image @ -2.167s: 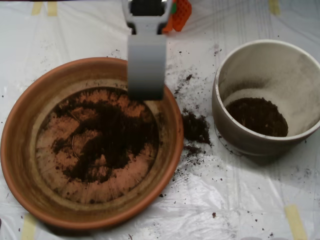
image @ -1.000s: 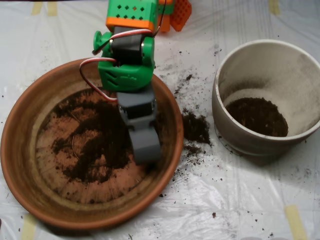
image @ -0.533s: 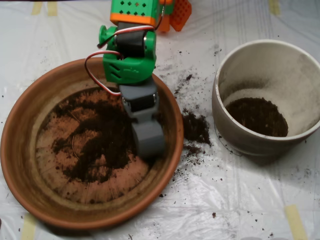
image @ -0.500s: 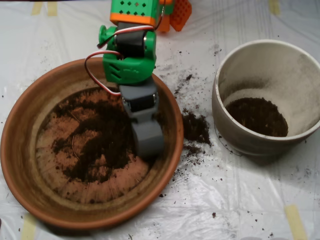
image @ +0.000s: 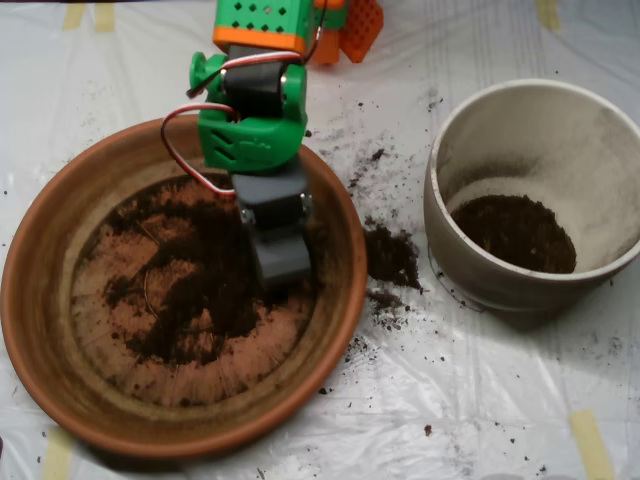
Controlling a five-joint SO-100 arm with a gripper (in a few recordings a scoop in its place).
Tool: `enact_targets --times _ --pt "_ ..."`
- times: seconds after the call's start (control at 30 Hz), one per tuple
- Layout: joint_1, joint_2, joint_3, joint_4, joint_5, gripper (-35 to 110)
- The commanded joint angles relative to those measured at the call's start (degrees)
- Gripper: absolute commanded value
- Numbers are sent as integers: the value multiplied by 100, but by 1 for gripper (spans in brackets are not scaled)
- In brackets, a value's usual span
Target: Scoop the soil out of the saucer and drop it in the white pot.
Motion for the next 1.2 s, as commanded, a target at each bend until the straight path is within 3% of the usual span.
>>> enact_targets --times 0.0,0.27,0.6,0.9,1.17 --pt "202 448 290 -35 -167 0" --pt "299 1072 193 404 -229 -1" --pt "26 3199 -185 844 1107 -1" --pt "-958 3814 -1424 1626 1995 -1" --pt "-2180 3296 -2927 2338 2074 -1"
